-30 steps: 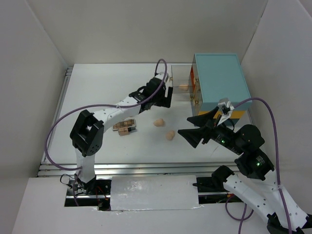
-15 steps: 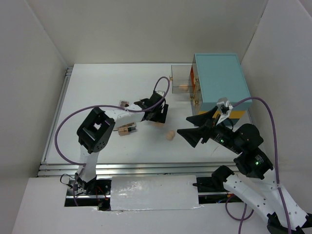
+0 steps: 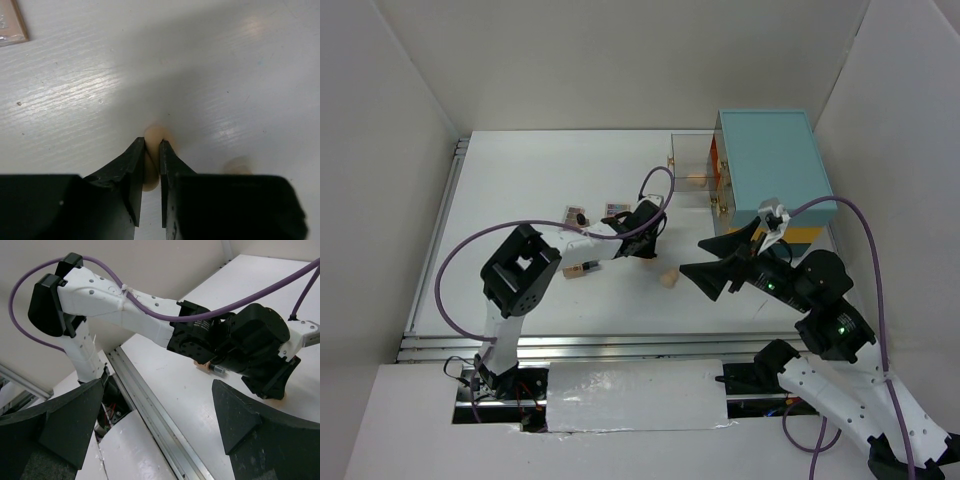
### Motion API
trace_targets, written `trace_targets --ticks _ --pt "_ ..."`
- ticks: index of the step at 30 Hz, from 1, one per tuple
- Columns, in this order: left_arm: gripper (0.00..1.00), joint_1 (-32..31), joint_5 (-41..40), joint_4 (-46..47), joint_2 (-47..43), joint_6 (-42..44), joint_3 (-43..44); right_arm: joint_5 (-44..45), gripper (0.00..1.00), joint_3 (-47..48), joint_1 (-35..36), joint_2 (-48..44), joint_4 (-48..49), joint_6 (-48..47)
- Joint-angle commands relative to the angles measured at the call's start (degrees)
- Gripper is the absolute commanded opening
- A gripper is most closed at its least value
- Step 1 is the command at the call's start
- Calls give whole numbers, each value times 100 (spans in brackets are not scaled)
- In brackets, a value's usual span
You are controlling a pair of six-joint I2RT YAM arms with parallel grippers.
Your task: Organize the makeup
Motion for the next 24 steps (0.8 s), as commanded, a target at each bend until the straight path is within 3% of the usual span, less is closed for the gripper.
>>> trace_targets --ticks 1,6,10,18,24 --pt "23 -42 -431 -505 -71 -133 -41 -61 96 -7 42 32 278 -76" --pt "26 -16 -967 -655 -450 103 686 1 96 1 50 32 269 -85" --pt "27 133 -1038 -463 -266 499 1915 45 96 -7 41 23 278 -94" --pt "30 625 -828 767 568 974 3621 247 96 -121 50 -126 330 -120" --pt "38 758 -265 2426 1079 1176 3835 264 95 -95 50 -153 278 -155"
